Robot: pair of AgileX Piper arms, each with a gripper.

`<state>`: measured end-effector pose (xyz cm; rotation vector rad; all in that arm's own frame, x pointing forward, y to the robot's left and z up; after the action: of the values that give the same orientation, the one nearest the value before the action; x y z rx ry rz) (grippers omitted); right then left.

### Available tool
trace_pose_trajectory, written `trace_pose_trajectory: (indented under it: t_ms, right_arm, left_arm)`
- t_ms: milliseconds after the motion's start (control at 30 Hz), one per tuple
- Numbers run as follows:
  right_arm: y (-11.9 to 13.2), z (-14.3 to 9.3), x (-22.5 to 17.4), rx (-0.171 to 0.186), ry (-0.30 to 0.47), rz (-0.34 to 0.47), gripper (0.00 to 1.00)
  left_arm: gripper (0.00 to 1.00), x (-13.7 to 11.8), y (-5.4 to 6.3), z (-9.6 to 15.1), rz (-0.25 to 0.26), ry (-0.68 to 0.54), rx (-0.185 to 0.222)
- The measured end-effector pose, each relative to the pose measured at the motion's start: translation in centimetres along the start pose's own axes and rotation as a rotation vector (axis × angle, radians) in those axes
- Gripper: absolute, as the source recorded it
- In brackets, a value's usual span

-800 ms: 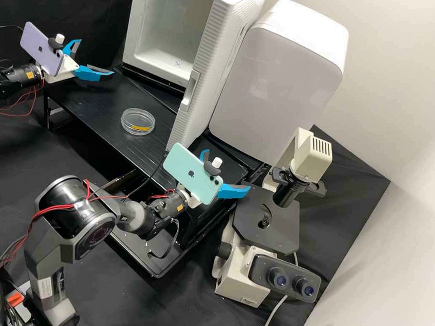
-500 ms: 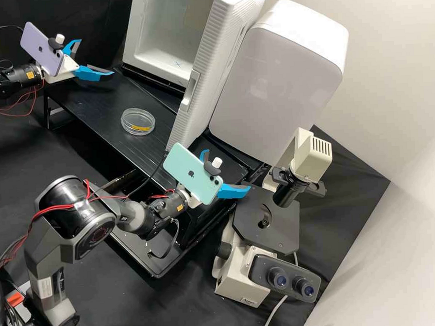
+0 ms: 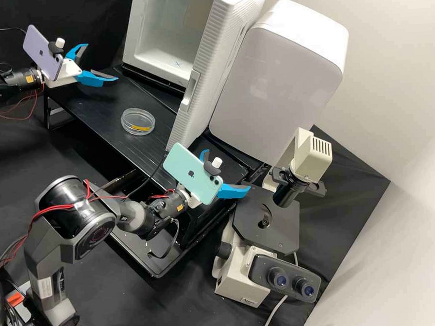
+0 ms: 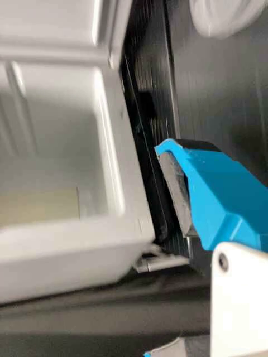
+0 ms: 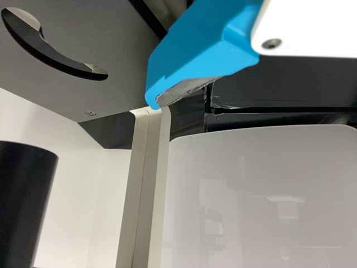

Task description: Place the petri dish in the incubator

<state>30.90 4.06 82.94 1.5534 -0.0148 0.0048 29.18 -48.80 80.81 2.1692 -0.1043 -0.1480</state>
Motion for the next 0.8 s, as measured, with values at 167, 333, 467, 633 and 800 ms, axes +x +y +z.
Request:
trace_pose_trajectory:
  t_ms: [167, 333, 467, 633, 800]
  right_arm:
    - [0.0, 0.0, 0.0, 0.0, 0.0, 0.0, 1.0]
    - [0.0, 0.0, 0.0, 0.0, 0.0, 0.0, 1.0]
    - [0.0, 0.0, 0.0, 0.0, 0.0, 0.0, 1.0]
    - [0.0, 0.0, 0.0, 0.0, 0.0, 0.0, 1.0]
    - [0.0, 0.0, 0.0, 0.0, 0.0, 0.0, 1.0]
  left_arm:
    - [1.0, -1.3, 0.0, 2.8, 0.002, -0.122, 0.008]
    - [1.0, -2.5, 0.3, 5.1, 0.01, -0.23, -0.005]
    - [1.0, -3.1, 0.3, 6.7, 0.018, -0.306, -0.007]
    - [1.0, -3.5, 0.0, 8.4, 0.007, -0.397, 0.014]
    - [1.0, -4.0, -0.4, 9.3, -0.008, -0.449, 0.026]
